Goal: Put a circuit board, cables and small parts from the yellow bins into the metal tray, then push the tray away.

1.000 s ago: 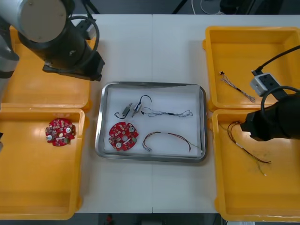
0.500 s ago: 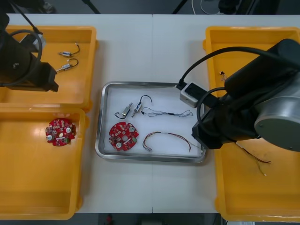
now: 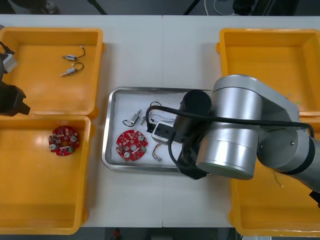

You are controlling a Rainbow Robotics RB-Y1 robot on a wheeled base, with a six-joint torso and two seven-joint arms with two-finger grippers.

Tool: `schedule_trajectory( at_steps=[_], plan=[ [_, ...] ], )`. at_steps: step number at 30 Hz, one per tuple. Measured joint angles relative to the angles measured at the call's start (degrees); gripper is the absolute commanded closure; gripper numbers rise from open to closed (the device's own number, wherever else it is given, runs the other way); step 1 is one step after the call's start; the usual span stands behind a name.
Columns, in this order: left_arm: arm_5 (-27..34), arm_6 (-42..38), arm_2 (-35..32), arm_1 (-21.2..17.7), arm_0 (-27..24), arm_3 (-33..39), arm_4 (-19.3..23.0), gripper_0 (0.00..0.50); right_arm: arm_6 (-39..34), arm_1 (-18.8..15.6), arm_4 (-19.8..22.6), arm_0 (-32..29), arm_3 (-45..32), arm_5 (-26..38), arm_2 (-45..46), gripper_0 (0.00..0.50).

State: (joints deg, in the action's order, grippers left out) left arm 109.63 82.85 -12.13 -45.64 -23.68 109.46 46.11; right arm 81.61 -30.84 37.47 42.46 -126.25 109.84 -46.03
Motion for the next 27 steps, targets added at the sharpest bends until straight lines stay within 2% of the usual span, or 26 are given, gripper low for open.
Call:
schedule_trajectory(
  at_steps=[5,15,27],
  plan=[
    [0.00,0.48,-1.32,-0.05,2.04,0.40,0.18,0.000,0.12,1.43,-1.24,1.61,2.10,-1.17,-4.30,0.000],
    [0.00,0.48,-1.75,-0.10,2.50,0.42,0.48,0.000,0.75,2.54,-7.08,1.99,4.00,-10.35,-12.71,0.000],
    [0.00,0.47,-5.41,-0.11,3.72,1.67,2.62,0.000,1.45,3.65,-8.78,2.86,9.39,-16.11,-19.51,0.000]
  ],
)
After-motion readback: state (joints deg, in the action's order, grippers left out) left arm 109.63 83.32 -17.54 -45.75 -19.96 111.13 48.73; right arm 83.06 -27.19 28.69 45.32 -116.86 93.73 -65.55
